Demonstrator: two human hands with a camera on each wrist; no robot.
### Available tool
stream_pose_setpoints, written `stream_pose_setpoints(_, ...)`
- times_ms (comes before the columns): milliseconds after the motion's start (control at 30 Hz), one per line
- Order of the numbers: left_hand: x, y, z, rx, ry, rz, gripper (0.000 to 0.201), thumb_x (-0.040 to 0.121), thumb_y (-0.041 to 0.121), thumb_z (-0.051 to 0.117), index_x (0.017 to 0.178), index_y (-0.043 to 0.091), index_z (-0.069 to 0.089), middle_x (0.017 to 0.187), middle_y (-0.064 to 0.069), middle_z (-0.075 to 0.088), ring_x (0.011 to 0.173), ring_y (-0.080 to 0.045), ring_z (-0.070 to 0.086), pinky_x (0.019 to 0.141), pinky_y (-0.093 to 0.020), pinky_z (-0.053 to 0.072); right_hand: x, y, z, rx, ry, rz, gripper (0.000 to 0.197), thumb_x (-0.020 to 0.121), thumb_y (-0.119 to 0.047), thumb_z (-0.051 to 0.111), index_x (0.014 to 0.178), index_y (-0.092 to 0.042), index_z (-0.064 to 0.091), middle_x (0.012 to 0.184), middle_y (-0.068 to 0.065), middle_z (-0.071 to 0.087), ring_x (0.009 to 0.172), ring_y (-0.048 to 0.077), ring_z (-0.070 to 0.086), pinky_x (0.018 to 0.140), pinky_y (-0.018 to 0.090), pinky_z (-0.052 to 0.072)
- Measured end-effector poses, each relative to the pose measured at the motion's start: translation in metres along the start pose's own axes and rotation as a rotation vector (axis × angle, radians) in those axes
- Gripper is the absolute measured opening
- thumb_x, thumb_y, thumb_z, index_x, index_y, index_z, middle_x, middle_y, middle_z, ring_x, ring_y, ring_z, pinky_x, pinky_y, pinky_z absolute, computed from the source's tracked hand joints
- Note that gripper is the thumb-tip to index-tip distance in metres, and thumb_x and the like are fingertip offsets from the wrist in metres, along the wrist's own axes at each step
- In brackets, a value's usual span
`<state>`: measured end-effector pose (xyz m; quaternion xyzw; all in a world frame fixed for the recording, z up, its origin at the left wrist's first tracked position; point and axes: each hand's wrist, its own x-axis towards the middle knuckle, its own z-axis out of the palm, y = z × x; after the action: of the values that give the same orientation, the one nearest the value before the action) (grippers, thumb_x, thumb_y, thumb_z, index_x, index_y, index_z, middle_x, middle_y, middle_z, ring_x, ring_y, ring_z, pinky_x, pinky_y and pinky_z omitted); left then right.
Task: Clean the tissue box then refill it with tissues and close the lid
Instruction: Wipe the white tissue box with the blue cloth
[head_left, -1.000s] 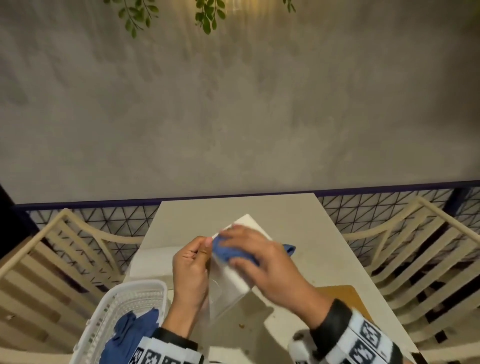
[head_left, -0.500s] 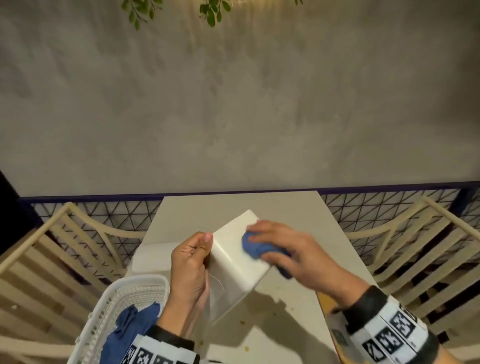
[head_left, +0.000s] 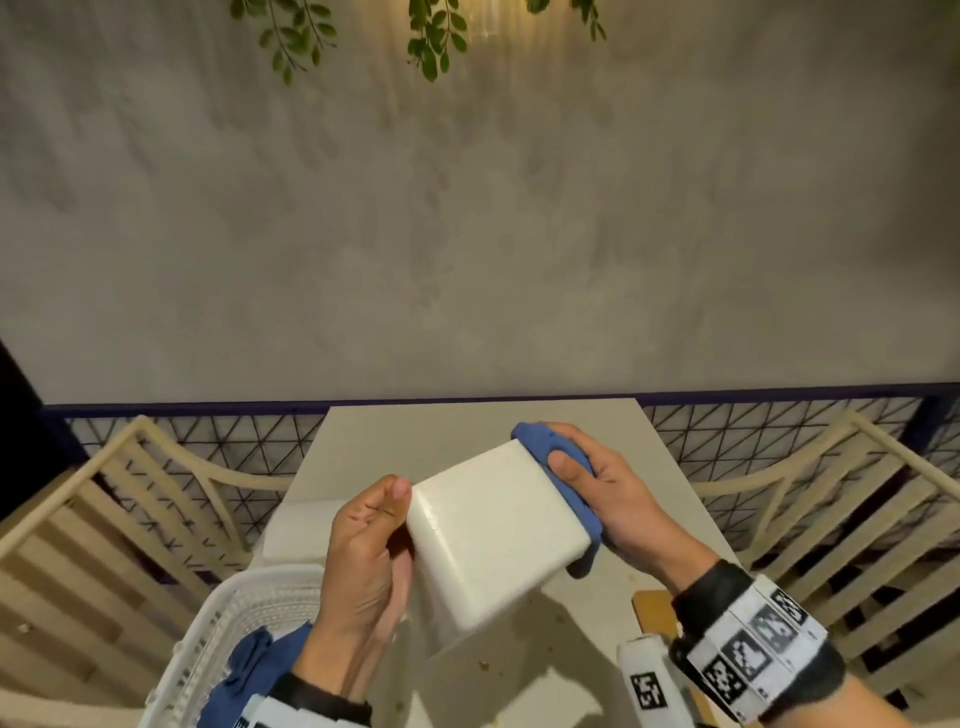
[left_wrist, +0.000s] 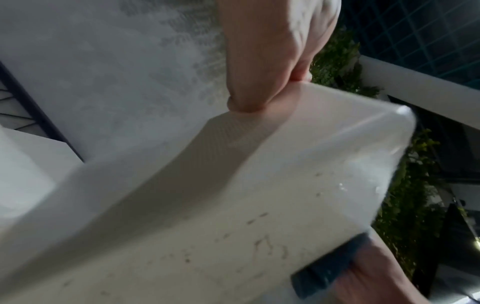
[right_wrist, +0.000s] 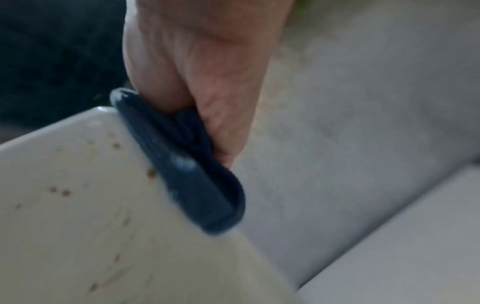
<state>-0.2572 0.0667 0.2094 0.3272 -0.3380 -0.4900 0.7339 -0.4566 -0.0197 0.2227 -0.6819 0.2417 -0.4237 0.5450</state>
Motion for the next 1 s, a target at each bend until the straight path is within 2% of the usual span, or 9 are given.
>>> stream_pose_setpoints(67,-0.001,0.009,-0.001,-0.06,-0.028,-0.004,0.027,0.063,0.034,0.079,0.051,0.016,0.063,0.053,0.002,0.058,0.059,-0.015,0.051,0.054,-0.021,0.05,0.003,-0.001,0.003,0.12,-0.012,0.022,0.059,0.07,-0.061,0.067,0.115,-0.024,0.056,0.105,-0.009,0.069,0.095,0.012,0.065,0.079,0.022,0.053)
stream_pose_setpoints(233,-0.001,0.02,-0.004,-0.039,-0.058,-0.061,0.056,0.035,0.043,0.096,0.052,0.017,0.05,0.055,0.002,0.054,0.057,-0.015,0.051,0.058,-0.029,0.045,0.005,-0.016,0.013,0.026,-0.062,-0.122,0.052,0.072,-0.062,0.065,0.107,-0.027,0.052,0.099,-0.018,0.063,0.089,0.004,0.062,0.077,0.019,0.051)
stream_pose_setpoints(333,-0.003,0.023,-0.01,0.03,-0.116,-0.065,0.055,0.033,0.045,0.095,0.051,0.017,0.051,0.056,0.0,0.057,0.052,-0.014,0.055,0.049,-0.024,0.049,0.001,-0.027,0.013,-0.06,-0.131,-0.205,0.03,0.079,-0.044,0.066,0.102,-0.029,0.053,0.097,-0.019,0.059,0.087,0.003,0.059,0.078,0.019,0.05)
stream_pose_setpoints(433,-0.002,0.035,-0.018,0.386,-0.253,-0.087,0.05,0.038,0.055,0.09,0.054,0.015,0.064,0.056,-0.002,0.062,0.05,-0.012,0.059,0.047,-0.021,0.047,-0.003,-0.038,0.012,-0.155,-0.213,-0.223,0.023,0.081,-0.022,0.058,0.103,-0.023,0.054,0.098,-0.016,0.057,0.089,0.004,0.057,0.08,0.019,0.048)
stream_pose_setpoints(533,0.002,0.039,-0.014,0.768,-0.456,-0.141,0.03,0.054,0.051,0.077,0.072,0.027,0.076,0.07,0.001,0.07,0.068,-0.01,0.063,0.065,-0.025,0.048,-0.004,-0.045,0.017,-0.465,-0.309,-0.289,0.021,0.085,-0.013,0.057,0.105,-0.019,0.053,0.101,-0.014,0.054,0.093,0.004,0.054,0.084,0.017,0.042)
stream_pose_setpoints(633,-0.001,0.03,-0.002,0.743,-0.565,-0.173,0.037,0.06,0.054,0.078,0.089,0.032,0.077,0.09,0.004,0.075,0.084,-0.008,0.064,0.079,-0.022,0.05,-0.005,-0.041,0.027,-0.736,-0.391,-0.363,0.023,0.09,-0.011,0.055,0.111,-0.02,0.052,0.104,-0.006,0.049,0.097,0.007,0.047,0.086,0.021,0.041)
stream_pose_setpoints(700,-0.001,0.023,-0.001,0.682,-0.528,-0.152,0.047,0.058,0.062,0.077,0.096,0.034,0.076,0.102,0.005,0.077,0.095,-0.006,0.067,0.084,-0.019,0.052,-0.007,-0.037,0.034,-0.817,-0.364,-0.377,0.025,0.09,-0.011,0.054,0.113,-0.021,0.05,0.105,-0.004,0.046,0.098,0.01,0.043,0.087,0.02,0.039)
stream_pose_setpoints(867,-0.009,0.006,-0.004,0.42,-0.293,0.007,0.054,0.052,0.067,0.078,0.088,0.026,0.078,0.086,0.001,0.077,0.081,-0.007,0.067,0.072,-0.013,0.053,-0.025,-0.029,0.062,-0.734,-0.109,-0.425,0.026,0.091,-0.025,0.053,0.116,-0.019,0.051,0.119,-0.002,0.048,0.111,0.011,0.044,0.096,0.016,0.035)
stream_pose_setpoints(1000,-0.019,0.003,-0.011,0.278,-0.169,-0.039,0.055,0.046,0.063,0.084,0.061,0.015,0.062,0.063,-0.008,0.047,0.06,-0.013,0.043,0.051,-0.019,0.035,-0.037,-0.01,0.037,-0.687,-0.086,-0.416,0.03,0.089,-0.031,0.058,0.117,-0.021,0.059,0.129,-0.012,0.051,0.123,0.003,0.044,0.104,0.015,0.033)
